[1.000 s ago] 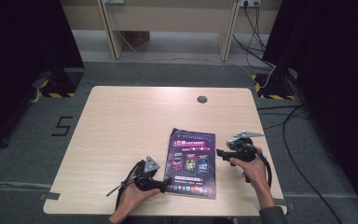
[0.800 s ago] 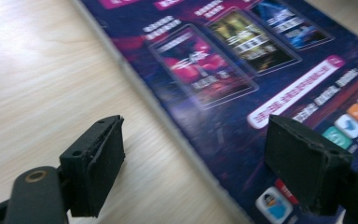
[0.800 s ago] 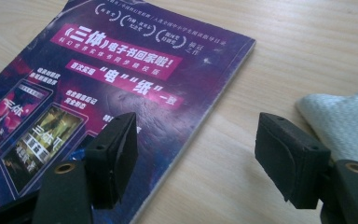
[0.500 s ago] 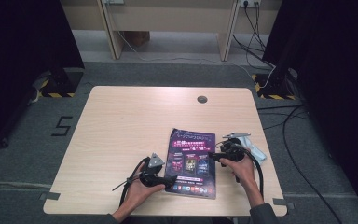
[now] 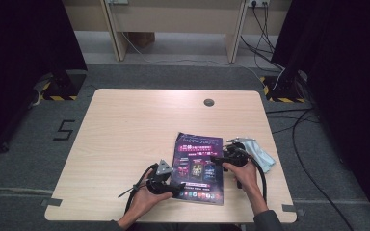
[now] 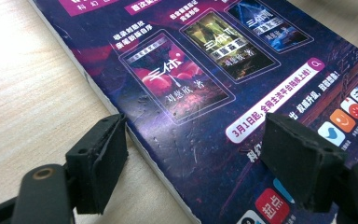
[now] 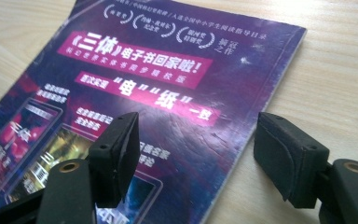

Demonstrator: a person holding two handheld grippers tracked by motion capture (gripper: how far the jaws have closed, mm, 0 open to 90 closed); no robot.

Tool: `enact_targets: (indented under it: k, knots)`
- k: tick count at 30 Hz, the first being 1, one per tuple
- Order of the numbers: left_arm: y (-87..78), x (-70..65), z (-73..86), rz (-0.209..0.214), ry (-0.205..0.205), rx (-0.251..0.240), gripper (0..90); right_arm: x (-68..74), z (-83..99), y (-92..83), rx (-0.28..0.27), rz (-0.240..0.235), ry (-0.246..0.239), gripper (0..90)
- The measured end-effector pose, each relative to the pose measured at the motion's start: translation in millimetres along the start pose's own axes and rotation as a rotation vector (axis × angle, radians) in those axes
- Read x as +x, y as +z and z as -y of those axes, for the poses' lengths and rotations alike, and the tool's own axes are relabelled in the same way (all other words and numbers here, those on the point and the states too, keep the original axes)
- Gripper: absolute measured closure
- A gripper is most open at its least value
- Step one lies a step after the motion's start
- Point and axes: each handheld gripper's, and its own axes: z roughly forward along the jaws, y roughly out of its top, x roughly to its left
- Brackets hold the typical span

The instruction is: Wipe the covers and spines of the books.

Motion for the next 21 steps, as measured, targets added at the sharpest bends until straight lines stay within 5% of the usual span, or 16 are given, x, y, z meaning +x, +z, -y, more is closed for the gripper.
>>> enact_targets:
  k: [4, 12, 16, 21]
  knots:
    - [-0.9, -0.7, 0.2, 0.012, 0.006, 0.005, 23.4, 1.7, 0.2, 1.3, -0.008, 0.014, -0.014, 32.4]
    - [-1.8, 0.4, -0.2, 0.02, 0.017, 0.011, 26.4, 4.2, 3.4, -0.1, -0.031, 0.064, 0.032, 44.0]
    - [-1.9, 0.9, -0.5, 0.022, 0.026, 0.014, 27.5, 1.4, 6.8, -2.0, -0.063, 0.056, 0.098, 49.9]
    - [-2.8, 0.9, -0.2, 0.017, 0.027, 0.015, 28.2, 3.5, 7.6, -3.8, -0.083, 0.054, 0.11, 51.6]
